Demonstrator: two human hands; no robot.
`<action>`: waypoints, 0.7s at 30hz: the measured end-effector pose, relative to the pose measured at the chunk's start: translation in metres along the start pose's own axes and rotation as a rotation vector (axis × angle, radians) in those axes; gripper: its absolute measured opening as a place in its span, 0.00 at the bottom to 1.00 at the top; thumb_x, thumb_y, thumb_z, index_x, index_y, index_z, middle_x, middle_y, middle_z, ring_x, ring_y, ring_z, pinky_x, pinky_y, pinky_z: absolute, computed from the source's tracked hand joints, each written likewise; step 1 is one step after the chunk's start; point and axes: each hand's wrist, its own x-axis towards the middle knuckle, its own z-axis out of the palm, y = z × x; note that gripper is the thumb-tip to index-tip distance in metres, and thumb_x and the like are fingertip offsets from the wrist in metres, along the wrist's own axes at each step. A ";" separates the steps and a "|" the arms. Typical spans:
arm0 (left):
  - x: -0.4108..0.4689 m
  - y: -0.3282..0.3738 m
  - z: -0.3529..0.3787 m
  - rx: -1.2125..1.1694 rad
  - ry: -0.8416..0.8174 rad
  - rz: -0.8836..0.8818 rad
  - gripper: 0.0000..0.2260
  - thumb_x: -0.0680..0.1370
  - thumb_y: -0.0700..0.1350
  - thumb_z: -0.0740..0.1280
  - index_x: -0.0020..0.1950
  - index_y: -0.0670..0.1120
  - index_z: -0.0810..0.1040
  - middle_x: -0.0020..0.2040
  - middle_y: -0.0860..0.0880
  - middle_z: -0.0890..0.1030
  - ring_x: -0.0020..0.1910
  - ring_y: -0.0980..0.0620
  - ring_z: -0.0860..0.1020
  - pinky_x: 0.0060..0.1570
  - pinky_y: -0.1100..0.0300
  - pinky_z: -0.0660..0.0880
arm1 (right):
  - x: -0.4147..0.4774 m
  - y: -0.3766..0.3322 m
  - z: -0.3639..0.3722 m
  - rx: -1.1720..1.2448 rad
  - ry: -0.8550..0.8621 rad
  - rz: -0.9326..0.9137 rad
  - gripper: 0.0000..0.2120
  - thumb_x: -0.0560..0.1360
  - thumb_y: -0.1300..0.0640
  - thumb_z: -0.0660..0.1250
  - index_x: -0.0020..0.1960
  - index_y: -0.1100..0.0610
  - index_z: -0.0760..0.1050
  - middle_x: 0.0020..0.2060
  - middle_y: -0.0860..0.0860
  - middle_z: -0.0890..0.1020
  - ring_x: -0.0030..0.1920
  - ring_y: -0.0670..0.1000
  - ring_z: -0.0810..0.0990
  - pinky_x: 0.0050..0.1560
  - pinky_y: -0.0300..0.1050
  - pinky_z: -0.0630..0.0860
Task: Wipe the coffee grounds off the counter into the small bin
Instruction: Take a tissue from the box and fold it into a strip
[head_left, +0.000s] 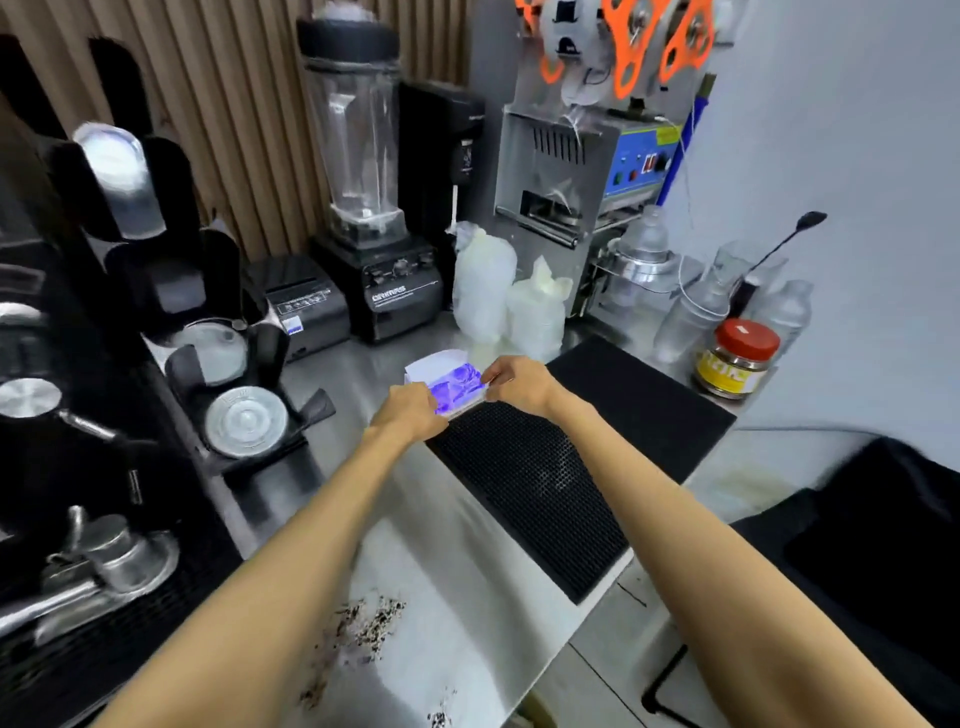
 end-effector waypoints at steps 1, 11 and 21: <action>0.008 -0.002 0.000 0.007 -0.003 -0.019 0.14 0.73 0.43 0.67 0.58 0.41 0.78 0.58 0.41 0.80 0.58 0.43 0.77 0.56 0.55 0.75 | 0.013 0.000 0.001 0.001 -0.009 -0.018 0.13 0.72 0.65 0.68 0.57 0.63 0.77 0.54 0.61 0.82 0.53 0.57 0.79 0.43 0.38 0.72; 0.090 -0.010 0.026 -0.154 0.072 -0.269 0.24 0.70 0.45 0.72 0.63 0.41 0.71 0.61 0.40 0.76 0.62 0.44 0.73 0.59 0.57 0.71 | 0.140 0.006 0.023 -0.221 -0.115 -0.219 0.25 0.71 0.61 0.68 0.67 0.59 0.69 0.64 0.59 0.72 0.64 0.57 0.73 0.65 0.48 0.71; 0.134 -0.020 0.062 -0.271 0.131 -0.381 0.38 0.62 0.55 0.76 0.69 0.44 0.70 0.66 0.44 0.72 0.69 0.44 0.65 0.66 0.57 0.63 | 0.207 0.023 0.045 -0.430 -0.286 -0.444 0.18 0.72 0.54 0.69 0.62 0.49 0.75 0.59 0.51 0.81 0.62 0.54 0.77 0.66 0.51 0.69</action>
